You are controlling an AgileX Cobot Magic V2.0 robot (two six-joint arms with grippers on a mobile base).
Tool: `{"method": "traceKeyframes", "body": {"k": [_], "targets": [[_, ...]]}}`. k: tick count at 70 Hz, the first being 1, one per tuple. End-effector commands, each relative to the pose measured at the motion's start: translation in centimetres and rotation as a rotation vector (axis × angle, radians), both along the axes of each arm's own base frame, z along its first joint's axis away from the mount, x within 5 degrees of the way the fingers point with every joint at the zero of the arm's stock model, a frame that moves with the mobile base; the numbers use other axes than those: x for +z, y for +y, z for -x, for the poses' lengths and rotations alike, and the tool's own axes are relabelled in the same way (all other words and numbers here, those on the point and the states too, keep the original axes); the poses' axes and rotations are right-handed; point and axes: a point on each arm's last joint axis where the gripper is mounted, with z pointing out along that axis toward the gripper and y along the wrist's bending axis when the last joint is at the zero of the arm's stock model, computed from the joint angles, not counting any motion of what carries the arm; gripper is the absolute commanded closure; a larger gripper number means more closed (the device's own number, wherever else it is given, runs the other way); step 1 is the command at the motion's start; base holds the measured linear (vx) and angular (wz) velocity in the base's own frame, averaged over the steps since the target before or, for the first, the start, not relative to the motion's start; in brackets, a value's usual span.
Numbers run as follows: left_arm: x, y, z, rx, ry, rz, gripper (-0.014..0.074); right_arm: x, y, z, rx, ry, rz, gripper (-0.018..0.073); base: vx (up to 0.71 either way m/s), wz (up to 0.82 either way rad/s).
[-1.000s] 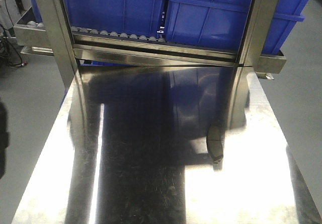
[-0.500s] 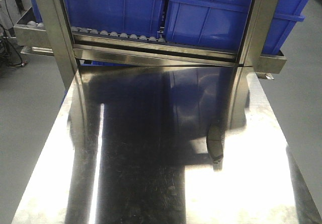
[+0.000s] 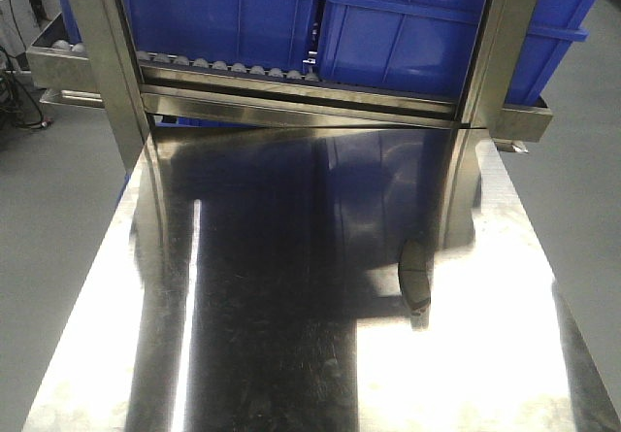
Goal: Move and align brake pads A on conveyor
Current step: 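Move the right gripper over the other brake pad on the table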
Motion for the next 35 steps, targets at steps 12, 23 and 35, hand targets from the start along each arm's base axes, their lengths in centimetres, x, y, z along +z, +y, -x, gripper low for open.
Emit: {"method": "traceKeyframes", "body": {"k": [12,23,35], "targets": [[1.7,-0.1,-0.1,-0.015,-0.109,0.036,0.0603,2.2,0.3,-2.3,0.008,0.128,-0.026,0.0,0.0,0.0],[1.7,-0.1,-0.1,-0.015,-0.109,0.036,0.0603,3.3,0.9,-6.3,0.019,0.37,-0.058,0.0,0.0,0.0],[1.7,-0.1,-0.1,-0.015,-0.109,0.036,0.0603,3.7,1.6,-10.7,0.043,0.65,-0.045,0.0,0.0,0.0]]}}
